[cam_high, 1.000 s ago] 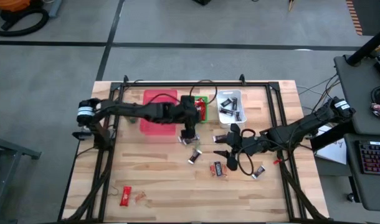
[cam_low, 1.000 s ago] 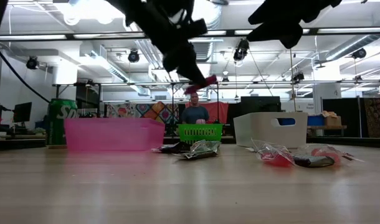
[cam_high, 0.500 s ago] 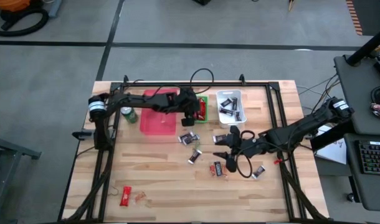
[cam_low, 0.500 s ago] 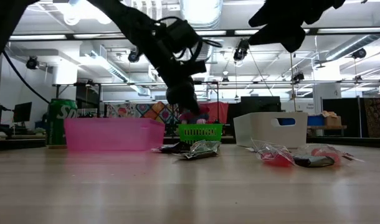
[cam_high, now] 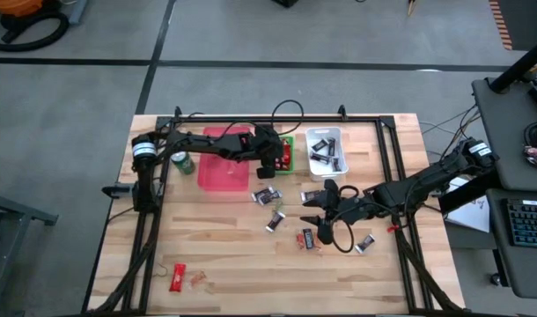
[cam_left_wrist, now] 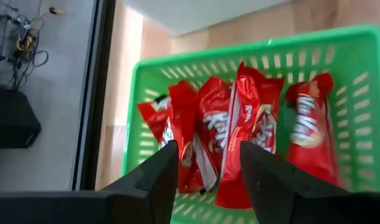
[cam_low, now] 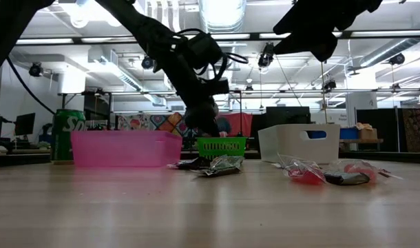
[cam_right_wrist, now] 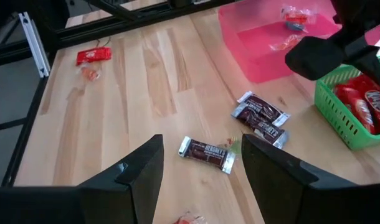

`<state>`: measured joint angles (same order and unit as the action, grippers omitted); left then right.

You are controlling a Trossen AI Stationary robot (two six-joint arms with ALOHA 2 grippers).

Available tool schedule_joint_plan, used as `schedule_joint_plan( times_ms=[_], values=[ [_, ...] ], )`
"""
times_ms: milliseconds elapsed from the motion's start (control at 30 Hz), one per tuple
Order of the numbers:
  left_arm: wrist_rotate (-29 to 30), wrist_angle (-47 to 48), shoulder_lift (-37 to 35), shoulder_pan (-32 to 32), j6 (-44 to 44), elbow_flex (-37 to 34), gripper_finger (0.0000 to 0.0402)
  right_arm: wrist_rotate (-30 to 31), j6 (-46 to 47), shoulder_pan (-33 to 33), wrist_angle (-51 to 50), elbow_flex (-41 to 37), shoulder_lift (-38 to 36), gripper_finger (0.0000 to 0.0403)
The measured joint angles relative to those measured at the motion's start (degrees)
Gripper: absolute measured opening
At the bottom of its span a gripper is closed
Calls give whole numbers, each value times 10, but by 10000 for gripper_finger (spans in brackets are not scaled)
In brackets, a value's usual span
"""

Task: Sort candy
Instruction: Put the brown chocolate into the white bin

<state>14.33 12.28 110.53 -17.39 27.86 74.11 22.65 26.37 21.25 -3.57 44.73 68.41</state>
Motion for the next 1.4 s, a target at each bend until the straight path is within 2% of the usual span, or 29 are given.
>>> schedule_joint_plan(
  times_ms=[300, 600, 800, 1033, 1200, 1400],
  values=[
    [1, 49, -54, 25, -84, 0, 164, 6, 114, -5, -33, 0, -1, 205],
    [0, 54, -141, 116, -159, 0, 162, 14, 292, -27, -204, 0, 17, 205],
    [-1, 59, -166, 199, -188, 0, 162, 16, 281, -29, -224, 0, 67, 205],
    [6, 71, -169, 278, -224, 0, 162, 67, 315, -29, -215, 0, 133, 181],
    [99, 73, -170, 321, -260, -20, 162, 108, 310, -29, -200, 0, 170, 145],
    [138, 64, -200, 358, -325, -77, 162, 177, 299, -29, -194, -4, 191, 91]
  ],
)
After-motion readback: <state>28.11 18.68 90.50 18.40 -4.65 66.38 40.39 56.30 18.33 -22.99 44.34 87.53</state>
